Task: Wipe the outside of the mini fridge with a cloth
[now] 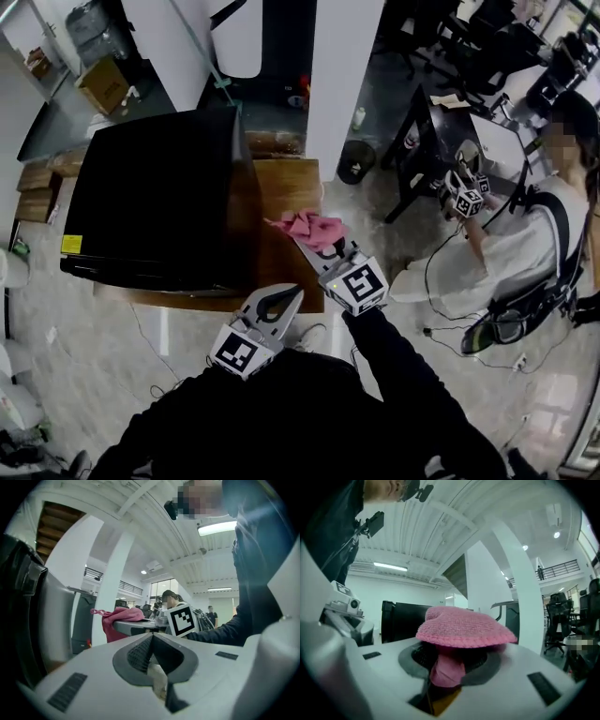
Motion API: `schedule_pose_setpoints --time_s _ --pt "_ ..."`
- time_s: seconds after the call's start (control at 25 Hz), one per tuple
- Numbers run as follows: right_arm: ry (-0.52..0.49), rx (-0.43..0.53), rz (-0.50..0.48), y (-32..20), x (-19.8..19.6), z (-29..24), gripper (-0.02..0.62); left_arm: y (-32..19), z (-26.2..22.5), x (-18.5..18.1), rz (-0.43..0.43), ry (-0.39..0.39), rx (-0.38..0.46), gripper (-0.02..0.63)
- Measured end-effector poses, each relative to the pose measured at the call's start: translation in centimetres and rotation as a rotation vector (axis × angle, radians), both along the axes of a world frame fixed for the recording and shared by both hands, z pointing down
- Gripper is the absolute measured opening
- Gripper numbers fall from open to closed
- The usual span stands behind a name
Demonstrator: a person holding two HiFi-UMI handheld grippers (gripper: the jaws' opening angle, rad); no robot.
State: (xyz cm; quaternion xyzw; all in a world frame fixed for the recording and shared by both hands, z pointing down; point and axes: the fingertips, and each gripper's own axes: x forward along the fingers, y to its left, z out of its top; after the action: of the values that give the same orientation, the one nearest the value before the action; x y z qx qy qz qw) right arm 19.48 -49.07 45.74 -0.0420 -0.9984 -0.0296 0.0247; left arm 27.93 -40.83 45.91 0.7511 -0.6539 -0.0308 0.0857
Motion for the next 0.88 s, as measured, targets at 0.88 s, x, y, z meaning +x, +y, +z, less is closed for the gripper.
schedule_pose_setpoints --time_s 0.88 --pt "0.312 0.778 -0.165 -3.9 -19.4 3.0 0.127 -3.7 2.3 -5.3 -0.294 0.04 -0.004 0.005"
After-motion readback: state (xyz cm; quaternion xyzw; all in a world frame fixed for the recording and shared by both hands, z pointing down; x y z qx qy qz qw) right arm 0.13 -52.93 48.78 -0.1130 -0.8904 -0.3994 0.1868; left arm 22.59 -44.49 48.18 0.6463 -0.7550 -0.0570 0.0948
